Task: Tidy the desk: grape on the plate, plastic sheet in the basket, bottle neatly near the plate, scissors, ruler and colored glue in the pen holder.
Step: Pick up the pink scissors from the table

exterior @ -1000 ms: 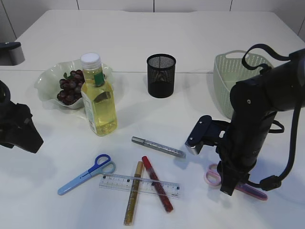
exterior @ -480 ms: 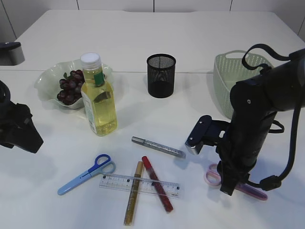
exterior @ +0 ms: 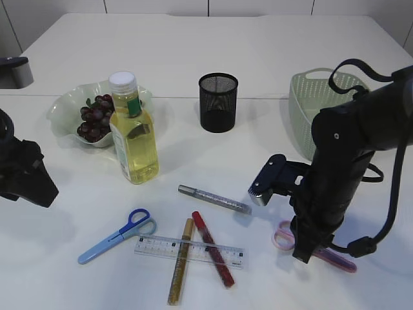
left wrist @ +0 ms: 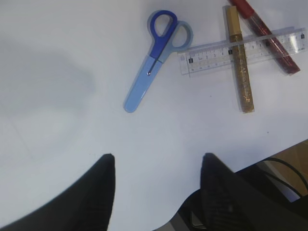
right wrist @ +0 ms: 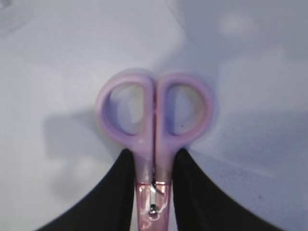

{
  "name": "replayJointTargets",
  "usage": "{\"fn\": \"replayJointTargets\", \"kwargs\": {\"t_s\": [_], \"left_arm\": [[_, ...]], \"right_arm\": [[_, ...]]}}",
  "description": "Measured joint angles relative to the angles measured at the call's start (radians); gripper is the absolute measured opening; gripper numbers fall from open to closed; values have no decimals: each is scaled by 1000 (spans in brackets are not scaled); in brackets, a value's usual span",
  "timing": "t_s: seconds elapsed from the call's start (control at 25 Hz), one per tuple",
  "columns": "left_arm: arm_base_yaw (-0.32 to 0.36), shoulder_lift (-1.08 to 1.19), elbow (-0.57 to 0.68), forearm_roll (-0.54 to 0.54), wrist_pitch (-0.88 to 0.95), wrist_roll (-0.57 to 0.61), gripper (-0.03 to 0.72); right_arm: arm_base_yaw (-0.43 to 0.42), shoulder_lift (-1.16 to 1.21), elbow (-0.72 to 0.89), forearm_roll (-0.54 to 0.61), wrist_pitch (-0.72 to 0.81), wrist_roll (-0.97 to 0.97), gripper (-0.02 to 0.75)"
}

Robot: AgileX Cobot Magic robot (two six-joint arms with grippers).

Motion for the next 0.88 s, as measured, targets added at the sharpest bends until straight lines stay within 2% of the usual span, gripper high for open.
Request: {"fn": "replayJointTargets", "kwargs": {"t_s": [0.32,0.88], "left_arm": [[0,0,0,0,0,0,415],[0,0,0,0,0,0,415]], "right_arm": [[0,0,0,71,-4,0,206],[0,1,0,91,0,0,206]]}}
